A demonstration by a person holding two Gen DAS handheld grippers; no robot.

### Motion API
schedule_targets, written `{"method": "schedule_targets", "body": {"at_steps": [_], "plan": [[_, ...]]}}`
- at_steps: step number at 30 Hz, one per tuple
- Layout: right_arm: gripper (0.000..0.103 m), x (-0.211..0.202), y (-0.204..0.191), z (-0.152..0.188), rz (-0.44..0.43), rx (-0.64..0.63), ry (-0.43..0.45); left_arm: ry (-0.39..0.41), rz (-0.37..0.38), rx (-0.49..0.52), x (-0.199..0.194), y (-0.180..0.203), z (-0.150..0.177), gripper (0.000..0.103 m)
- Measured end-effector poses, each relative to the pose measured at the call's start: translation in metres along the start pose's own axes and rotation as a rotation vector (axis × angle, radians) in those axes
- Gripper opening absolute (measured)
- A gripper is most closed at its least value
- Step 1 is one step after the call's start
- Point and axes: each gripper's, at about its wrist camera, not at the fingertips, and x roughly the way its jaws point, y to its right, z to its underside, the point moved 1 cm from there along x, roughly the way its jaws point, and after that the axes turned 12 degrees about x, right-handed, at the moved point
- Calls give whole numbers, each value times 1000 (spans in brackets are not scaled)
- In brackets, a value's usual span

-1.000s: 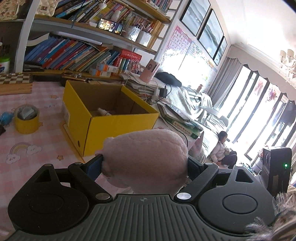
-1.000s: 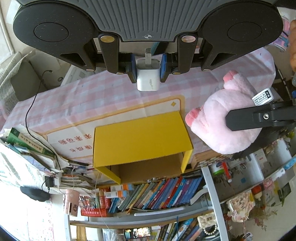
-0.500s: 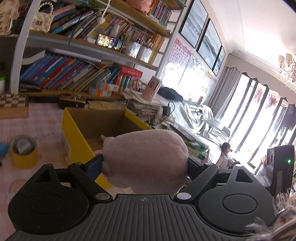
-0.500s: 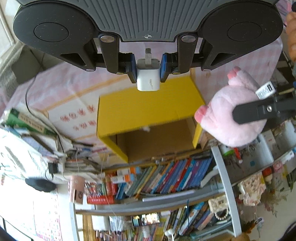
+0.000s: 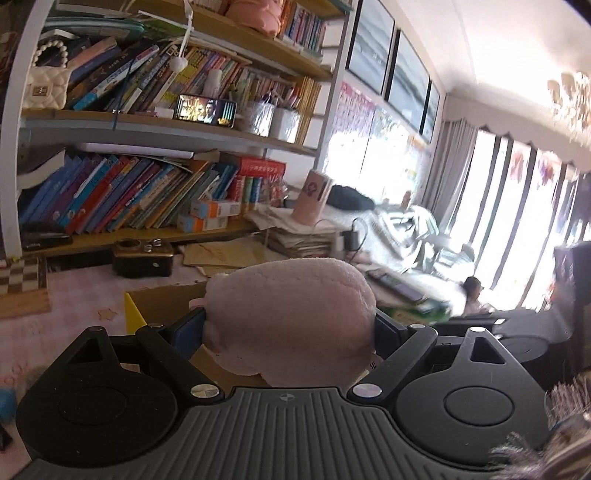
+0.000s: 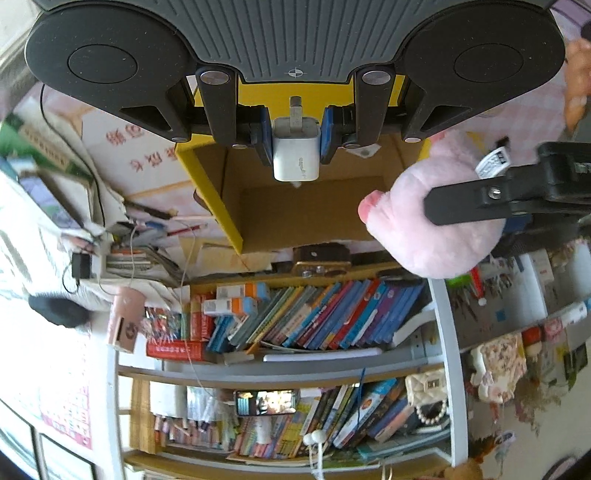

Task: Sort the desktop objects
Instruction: 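Lift and carry the charger and pink pig toward the yellow box, then lower the charger and pig into the yellow box and open both grippers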

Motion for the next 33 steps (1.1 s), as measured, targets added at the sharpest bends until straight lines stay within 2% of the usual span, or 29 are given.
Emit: {"method": "schedule_targets", "body": {"at_steps": [7, 14, 21, 28, 33], "plan": [[24, 48, 3, -15, 14, -93, -50, -64, -14, 97, 46, -19, -4, 89], [24, 98, -2, -23, 23, -275, -163, -224, 12, 207, 93, -26, 9, 89], [24, 140, -9, -21, 8, -458, -289, -348, 40, 348, 116, -15, 25, 90], [24, 174, -20, -12, -22, -612, -439, -399, 76, 303, 123, -21, 25, 92], [24, 184, -20, -10, -43, -623, -508, -397, 58, 302, 123, -21, 26, 94]]}}
